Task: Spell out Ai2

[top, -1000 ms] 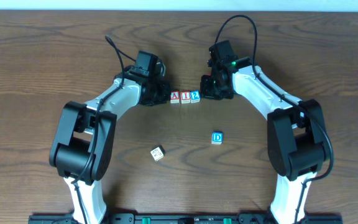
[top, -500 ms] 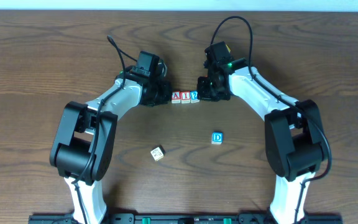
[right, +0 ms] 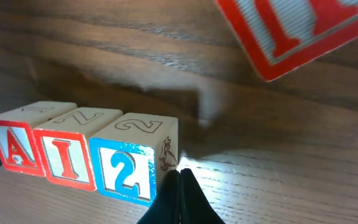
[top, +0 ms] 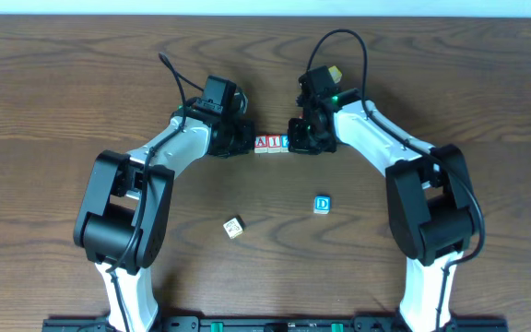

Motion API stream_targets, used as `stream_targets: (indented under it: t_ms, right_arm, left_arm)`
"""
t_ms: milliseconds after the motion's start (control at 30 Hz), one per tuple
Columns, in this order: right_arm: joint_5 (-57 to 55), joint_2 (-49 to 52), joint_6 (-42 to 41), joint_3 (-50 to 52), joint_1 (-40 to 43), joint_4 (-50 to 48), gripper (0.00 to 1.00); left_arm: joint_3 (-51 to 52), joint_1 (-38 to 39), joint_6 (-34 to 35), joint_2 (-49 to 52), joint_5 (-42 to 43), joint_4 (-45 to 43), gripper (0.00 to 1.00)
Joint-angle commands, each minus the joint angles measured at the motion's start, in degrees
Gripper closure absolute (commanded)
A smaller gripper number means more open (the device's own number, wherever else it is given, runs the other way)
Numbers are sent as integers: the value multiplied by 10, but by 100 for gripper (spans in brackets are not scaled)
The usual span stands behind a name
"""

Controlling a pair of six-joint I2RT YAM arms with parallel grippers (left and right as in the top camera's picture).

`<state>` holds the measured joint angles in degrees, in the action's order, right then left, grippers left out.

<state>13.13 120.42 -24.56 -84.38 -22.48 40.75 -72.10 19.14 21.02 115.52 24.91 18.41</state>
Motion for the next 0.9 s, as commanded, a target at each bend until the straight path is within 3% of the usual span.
stream_targets:
  t_ms: [0, 633, 767, 867]
  right_arm:
    - [9, 7, 4, -7, -5, 0, 99]
    - [-30, 2, 11, -12, 30, 23, 99]
    - [-75, -20, 40, -34, 46, 43, 99]
    - [-116, -47, 88, -81, 59, 70, 99]
  left_arm:
    - [-11, 0, 0, 11, 2, -1, 94]
    - [-15, -34, -23, 8, -15, 21, 95]
    - [-49, -47, -44, -8, -25, 76, 94]
    - [-106, -49, -68, -47, -79, 145, 94]
